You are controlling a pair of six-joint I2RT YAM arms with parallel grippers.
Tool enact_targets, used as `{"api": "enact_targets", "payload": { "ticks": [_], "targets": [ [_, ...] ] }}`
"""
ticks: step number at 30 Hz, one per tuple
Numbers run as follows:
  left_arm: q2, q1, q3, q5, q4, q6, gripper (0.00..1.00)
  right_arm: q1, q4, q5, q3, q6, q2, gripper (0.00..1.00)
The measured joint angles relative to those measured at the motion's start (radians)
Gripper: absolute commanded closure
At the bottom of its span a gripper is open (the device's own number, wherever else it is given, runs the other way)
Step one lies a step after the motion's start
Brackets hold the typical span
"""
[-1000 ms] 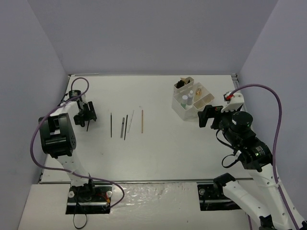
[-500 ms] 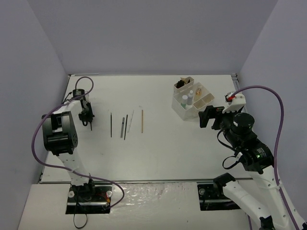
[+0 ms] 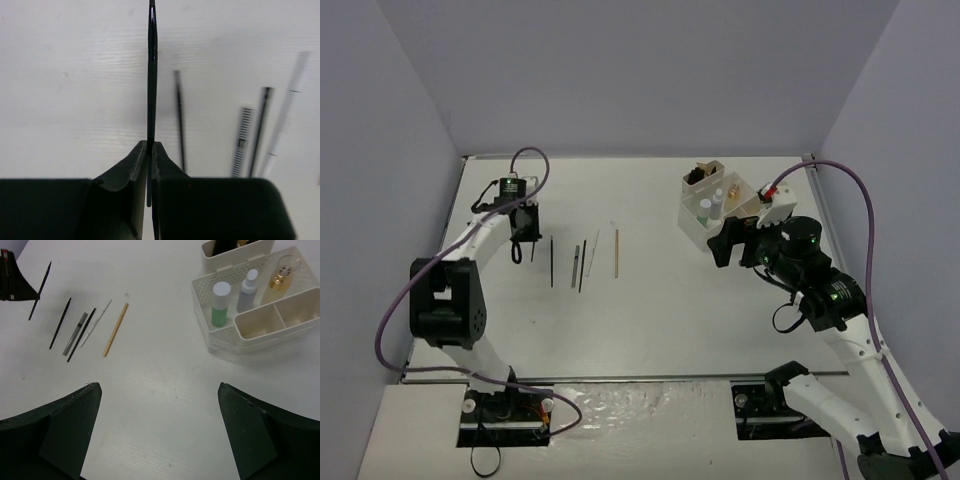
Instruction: Organize the makeup
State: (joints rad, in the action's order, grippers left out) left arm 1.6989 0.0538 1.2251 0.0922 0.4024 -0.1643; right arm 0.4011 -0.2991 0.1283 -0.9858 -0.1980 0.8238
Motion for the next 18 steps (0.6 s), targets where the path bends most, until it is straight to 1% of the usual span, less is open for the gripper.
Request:
{"api": "enact_targets", "payload": {
  "ticks": [4,6,9,13,14,18],
  "targets": [
    [-0.197,0.142,-0.024,0.037,-0.044,0.009,1.0,0.0,0.001,0.106,-0.023,-0.021,0.061,0.04],
    [-0.303,0.238,-0.039,0.064,-0.084,0.012,1.0,0.003,0.007,0.161,-0.045,-0.037,0.087,0.04],
    [-0.414,0.358,-0.08,0.089,-0.133,0.012,1.0,0.013,0.035,0.225,-0.073,-0.055,0.12,0.07],
    [-0.483,0.522,-0.115,0.088,-0.189,0.003,1.0,0.026,0.074,0.293,-0.111,-0.081,0.166,0.11],
    [-0.489,0.559,-0.12,0.087,-0.203,0.0,1.0,0.026,0.087,0.312,-0.124,-0.09,0.179,0.13],
    [-0.494,0.663,-0.126,0.069,-0.247,-0.016,1.0,0.04,0.146,0.353,-0.16,-0.122,0.228,0.18]
  ]
}}
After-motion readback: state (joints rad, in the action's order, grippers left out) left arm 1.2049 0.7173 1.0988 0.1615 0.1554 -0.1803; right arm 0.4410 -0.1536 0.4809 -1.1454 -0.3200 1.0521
